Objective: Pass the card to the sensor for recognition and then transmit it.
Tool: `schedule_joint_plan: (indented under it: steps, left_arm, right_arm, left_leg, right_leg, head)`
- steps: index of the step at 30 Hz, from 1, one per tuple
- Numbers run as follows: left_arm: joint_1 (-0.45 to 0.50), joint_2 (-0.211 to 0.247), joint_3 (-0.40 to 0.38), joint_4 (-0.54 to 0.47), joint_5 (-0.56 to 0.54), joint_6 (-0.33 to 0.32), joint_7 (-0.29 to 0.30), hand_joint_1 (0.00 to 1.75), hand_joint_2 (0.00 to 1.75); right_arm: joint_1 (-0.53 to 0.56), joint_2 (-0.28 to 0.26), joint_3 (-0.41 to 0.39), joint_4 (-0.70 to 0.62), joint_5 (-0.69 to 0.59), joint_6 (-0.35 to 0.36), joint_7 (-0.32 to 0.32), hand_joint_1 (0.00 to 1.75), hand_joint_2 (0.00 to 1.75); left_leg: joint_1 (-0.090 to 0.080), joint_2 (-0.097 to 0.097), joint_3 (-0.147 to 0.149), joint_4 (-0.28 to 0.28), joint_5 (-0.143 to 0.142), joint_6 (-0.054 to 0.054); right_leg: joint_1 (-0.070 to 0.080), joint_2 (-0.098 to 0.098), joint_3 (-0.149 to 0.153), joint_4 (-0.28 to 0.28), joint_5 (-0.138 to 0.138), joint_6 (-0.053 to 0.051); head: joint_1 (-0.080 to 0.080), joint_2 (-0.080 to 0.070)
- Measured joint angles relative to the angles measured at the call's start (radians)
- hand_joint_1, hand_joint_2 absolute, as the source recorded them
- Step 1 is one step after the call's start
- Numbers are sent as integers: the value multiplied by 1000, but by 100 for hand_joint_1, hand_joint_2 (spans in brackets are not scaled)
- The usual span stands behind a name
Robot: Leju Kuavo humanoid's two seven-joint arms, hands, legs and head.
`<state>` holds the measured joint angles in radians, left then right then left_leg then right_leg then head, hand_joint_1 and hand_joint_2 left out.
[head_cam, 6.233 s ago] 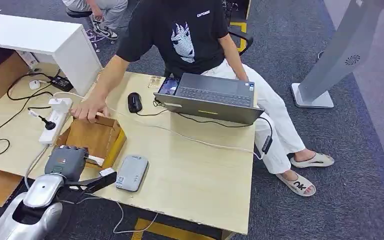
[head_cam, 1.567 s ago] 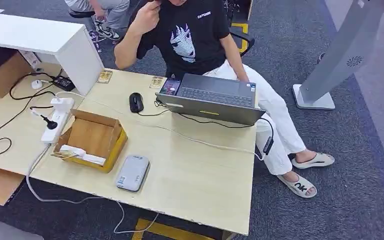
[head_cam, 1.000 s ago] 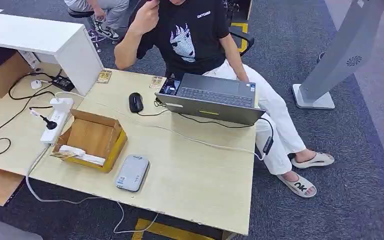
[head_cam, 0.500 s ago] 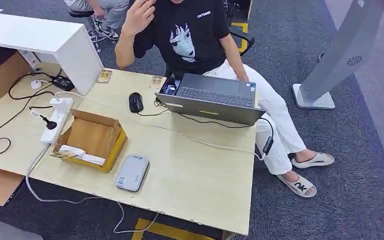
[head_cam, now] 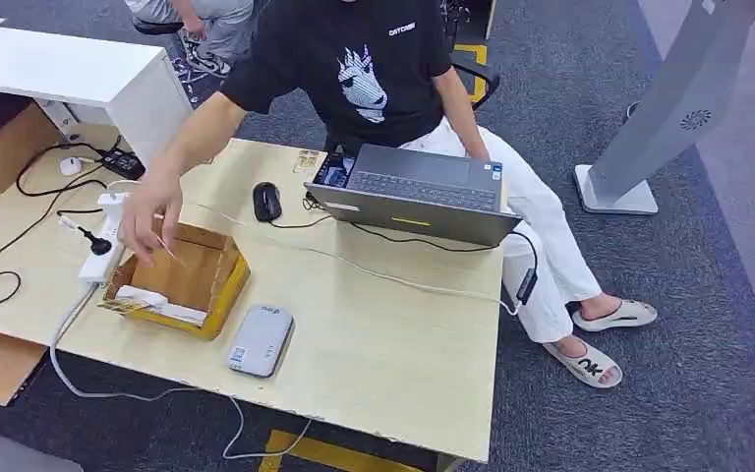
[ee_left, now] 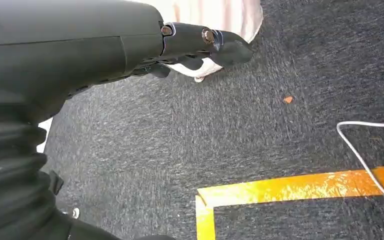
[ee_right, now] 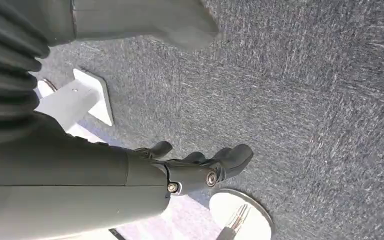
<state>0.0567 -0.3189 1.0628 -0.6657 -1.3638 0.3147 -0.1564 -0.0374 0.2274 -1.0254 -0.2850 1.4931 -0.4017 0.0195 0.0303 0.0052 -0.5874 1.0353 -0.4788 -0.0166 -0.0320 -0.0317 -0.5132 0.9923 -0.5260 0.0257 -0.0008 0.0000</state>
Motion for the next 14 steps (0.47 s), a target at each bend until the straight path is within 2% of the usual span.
schedule_joint_plan:
  steps: [6,7,14]
  left_arm:
    - [0,-1,5,-2,0,0,-3,0,175]
    - [0,-1,5,-2,0,0,-3,0,175]
    - [3,1,-11,-5,5,0,-4,0,175]
  right_arm:
    - [0,0,0,0,0,0,0,0,0]
    - [0,0,0,0,0,0,0,0,175]
    - [-1,-5,25,0,-40,28,-11,0,175]
  left_leg:
    - [0,0,0,0,0,0]
    - [0,0,0,0,0,0]
    - [0,0,0,0,0,0]
  right_leg:
    - [0,0,0,0,0,0]
    - [0,0,0,0,0,0]
    - [0,0,0,0,0,0]
  head:
    - [0,0]
    - [0,0]
    - [0,0]
